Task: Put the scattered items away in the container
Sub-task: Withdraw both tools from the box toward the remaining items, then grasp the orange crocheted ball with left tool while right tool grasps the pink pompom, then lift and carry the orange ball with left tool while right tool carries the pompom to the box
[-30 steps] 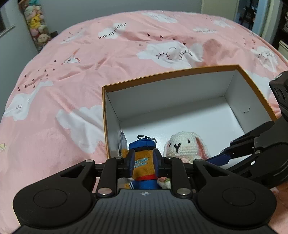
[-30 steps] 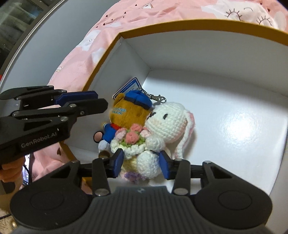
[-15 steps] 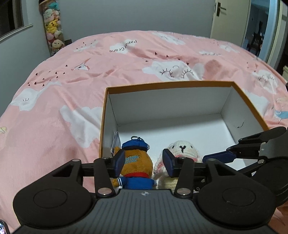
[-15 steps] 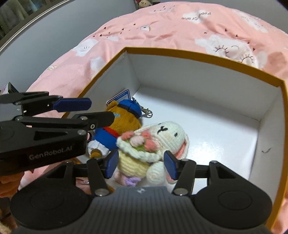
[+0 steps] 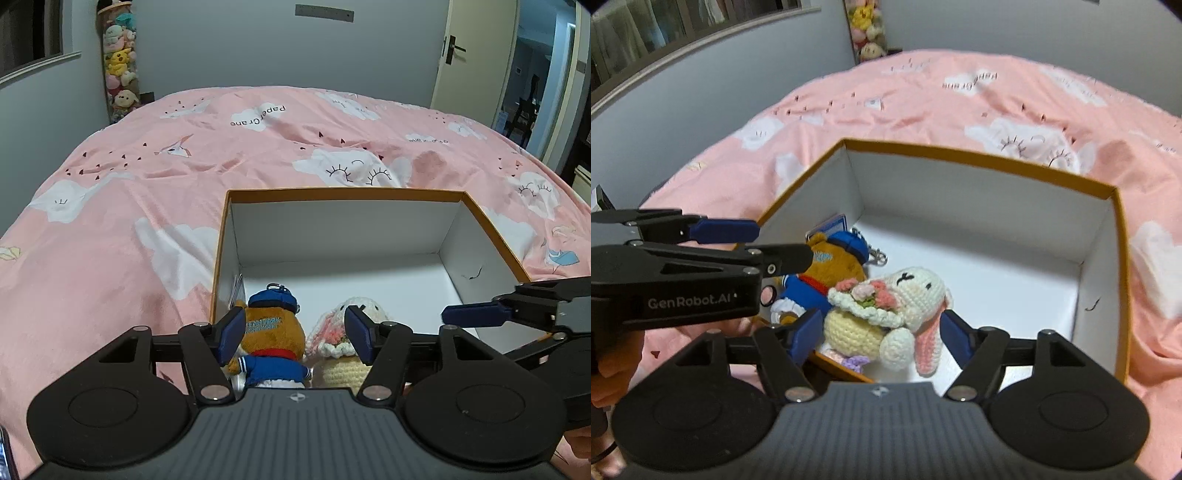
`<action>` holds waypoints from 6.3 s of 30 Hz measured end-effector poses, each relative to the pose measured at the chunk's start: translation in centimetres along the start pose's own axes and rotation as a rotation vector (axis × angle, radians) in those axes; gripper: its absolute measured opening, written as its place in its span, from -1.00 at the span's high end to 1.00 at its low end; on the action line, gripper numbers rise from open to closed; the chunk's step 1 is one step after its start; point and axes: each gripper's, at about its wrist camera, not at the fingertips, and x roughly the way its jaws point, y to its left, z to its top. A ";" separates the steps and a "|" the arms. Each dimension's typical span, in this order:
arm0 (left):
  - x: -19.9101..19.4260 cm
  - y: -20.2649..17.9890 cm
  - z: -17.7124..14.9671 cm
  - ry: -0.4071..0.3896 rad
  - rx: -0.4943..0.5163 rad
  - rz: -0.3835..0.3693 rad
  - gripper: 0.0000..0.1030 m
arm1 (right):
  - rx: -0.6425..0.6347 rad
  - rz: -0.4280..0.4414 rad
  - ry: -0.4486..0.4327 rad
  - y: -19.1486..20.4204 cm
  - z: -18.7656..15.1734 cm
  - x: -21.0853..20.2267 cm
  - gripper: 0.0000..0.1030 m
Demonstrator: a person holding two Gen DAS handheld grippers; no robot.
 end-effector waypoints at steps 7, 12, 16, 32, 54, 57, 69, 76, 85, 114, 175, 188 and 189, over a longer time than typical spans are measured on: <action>-1.4 0.2 -0.6 -0.034 0.003 0.019 -0.36 | 0.007 -0.014 -0.137 0.5 -1.3 -2.4 -0.54; -2.5 0.7 -1.0 -0.040 0.009 0.008 -0.36 | 0.007 -0.022 -0.205 1.0 -2.4 -3.9 -0.58; -3.2 1.1 -1.3 -0.011 0.024 -0.031 -0.36 | 0.015 -0.015 -0.217 1.1 -3.5 -4.7 -0.58; -6.0 -1.1 -5.9 0.144 0.251 -0.255 -0.34 | -0.110 0.006 -0.044 2.7 -9.2 -6.2 -0.28; -5.6 -4.5 -11.4 0.338 0.434 -0.364 -0.26 | 0.064 0.097 0.199 1.5 -13.6 -2.8 -0.28; -5.5 -4.3 -11.4 0.344 0.430 -0.368 -0.26 | 0.055 0.101 0.214 1.7 -13.8 -2.6 -0.28; -5.9 -3.7 -11.7 0.349 0.455 -0.395 -0.26 | 0.116 0.098 0.248 0.7 -14.0 -2.0 -0.17; -6.1 -3.4 -11.7 0.343 0.465 -0.406 -0.26 | 0.107 0.068 0.260 0.7 -14.2 -2.0 0.00; -6.0 -3.2 -11.8 0.338 0.475 -0.406 -0.26 | -0.004 -0.004 0.265 1.8 -14.6 -2.0 0.07; -5.1 -2.7 -11.6 0.270 0.396 -0.409 0.01 | -0.036 -0.001 0.178 1.9 -13.4 -2.2 -0.19; -2.8 0.0 4.9 -0.050 0.457 -0.194 0.03 | -0.029 0.113 -0.207 -1.4 5.3 -5.8 0.12; 5.0 0.4 5.8 0.044 0.543 -0.121 0.03 | 0.087 0.121 -0.075 -3.9 7.1 2.9 0.11; 5.5 0.4 5.9 0.054 0.548 -0.119 0.03 | 0.096 0.117 -0.064 -4.1 7.2 3.5 0.11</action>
